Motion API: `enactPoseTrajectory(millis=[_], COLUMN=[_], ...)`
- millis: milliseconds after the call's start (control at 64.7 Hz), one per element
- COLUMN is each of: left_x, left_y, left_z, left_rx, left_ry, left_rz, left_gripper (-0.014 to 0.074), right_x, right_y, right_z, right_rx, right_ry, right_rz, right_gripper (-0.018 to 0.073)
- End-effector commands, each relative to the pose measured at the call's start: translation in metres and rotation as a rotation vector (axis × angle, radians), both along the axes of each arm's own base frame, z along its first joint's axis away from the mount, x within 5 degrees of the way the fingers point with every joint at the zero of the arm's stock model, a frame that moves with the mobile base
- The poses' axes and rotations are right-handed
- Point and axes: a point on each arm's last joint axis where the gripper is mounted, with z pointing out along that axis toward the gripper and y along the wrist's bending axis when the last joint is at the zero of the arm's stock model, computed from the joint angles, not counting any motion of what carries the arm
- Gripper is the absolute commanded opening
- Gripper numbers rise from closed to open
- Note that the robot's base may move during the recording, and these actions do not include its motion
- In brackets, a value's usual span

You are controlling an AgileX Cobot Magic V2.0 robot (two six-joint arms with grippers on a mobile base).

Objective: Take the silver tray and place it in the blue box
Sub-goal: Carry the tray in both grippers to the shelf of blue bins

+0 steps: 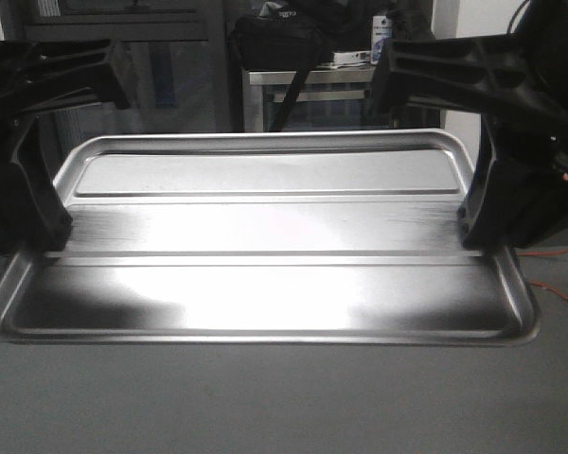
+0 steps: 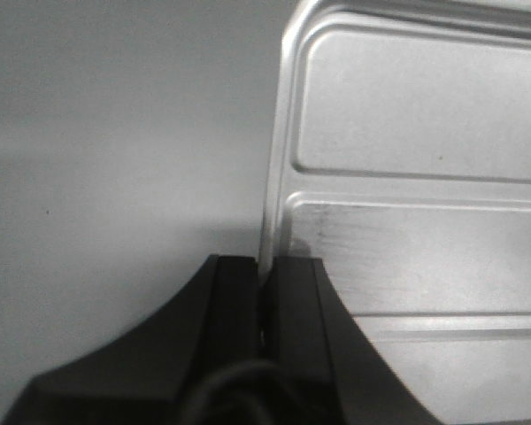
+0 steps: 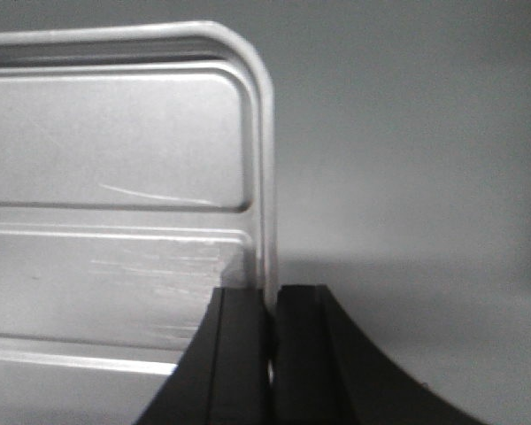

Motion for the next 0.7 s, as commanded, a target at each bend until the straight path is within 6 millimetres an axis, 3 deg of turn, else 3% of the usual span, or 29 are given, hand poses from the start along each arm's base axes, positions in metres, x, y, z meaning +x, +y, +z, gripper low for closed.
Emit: enactPoseTrajectory(millis=[0,680], left_x=[0.0014,0.0014], left_y=[0.0031,0.0031], left_z=[0.0120,0.0120], left_rx=[0.003,0.003], left_ry=[-0.045,-0.045], left_rz=[0.007,0.007], left_gripper=[-0.0104,-0.0104], right_x=[0.0018,0.0018], right_y=[-0.0071,-0.0072], right_z=[0.0104,0.0103], right_rx=[-0.042,-0.043], right_ry=[-0.045,-0.045], right_rz=[-0.007,-0.008], right_gripper=[0.0058,0.0058])
